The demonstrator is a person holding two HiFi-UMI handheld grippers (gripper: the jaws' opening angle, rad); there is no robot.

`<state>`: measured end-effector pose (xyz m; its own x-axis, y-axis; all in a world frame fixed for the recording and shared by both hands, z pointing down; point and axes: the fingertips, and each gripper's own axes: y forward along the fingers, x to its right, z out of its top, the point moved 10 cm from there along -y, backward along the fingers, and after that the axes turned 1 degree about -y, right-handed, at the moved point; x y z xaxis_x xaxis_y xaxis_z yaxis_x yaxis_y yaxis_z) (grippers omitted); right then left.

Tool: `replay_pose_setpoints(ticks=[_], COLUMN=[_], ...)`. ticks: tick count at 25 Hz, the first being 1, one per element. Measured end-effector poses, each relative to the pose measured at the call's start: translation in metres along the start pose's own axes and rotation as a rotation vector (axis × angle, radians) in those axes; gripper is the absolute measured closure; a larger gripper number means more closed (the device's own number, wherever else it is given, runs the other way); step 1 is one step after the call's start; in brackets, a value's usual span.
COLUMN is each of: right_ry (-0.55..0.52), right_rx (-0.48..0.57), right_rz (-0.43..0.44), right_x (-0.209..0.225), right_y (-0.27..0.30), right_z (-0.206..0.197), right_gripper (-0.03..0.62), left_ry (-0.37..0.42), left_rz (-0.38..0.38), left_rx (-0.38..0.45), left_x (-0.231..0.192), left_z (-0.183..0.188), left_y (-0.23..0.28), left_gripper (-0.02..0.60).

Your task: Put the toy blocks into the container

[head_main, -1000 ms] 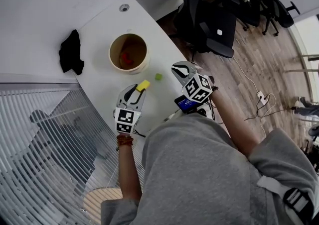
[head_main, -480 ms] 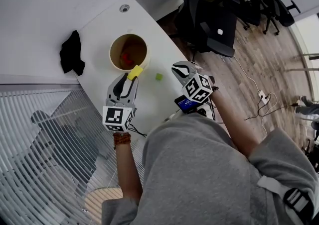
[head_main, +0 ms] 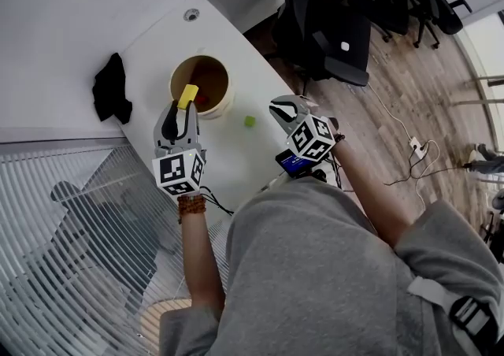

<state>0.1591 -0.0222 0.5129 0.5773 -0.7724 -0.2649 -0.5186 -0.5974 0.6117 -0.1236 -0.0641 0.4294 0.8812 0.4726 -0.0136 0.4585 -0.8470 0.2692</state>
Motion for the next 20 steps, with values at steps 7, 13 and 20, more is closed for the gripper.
replay_pose_setpoints(ticks=[7, 13, 20], right_ry=[-0.009, -0.007, -0.005], right_rx=[-0.003, -0.009, -0.009], right_rz=[0.0, -0.002, 0.0], right_x=[0.002, 0.001, 0.002], right_y=[-0.001, -0.001, 0.002], right_z=[0.001, 0.001, 0.002], right_gripper=[0.545, 0.545, 0.545], left_ry=[0.012, 0.0, 0.001], left_rz=[0.023, 0.027, 0.031], left_rx=[-0.004, 0.019, 0.02], left_x=[-0.01, -0.014, -0.014], left_z=[0.001, 0.005, 0.005], left_y=[0.021, 0.025, 0.018], left_gripper=[0.439, 0.46, 0.479])
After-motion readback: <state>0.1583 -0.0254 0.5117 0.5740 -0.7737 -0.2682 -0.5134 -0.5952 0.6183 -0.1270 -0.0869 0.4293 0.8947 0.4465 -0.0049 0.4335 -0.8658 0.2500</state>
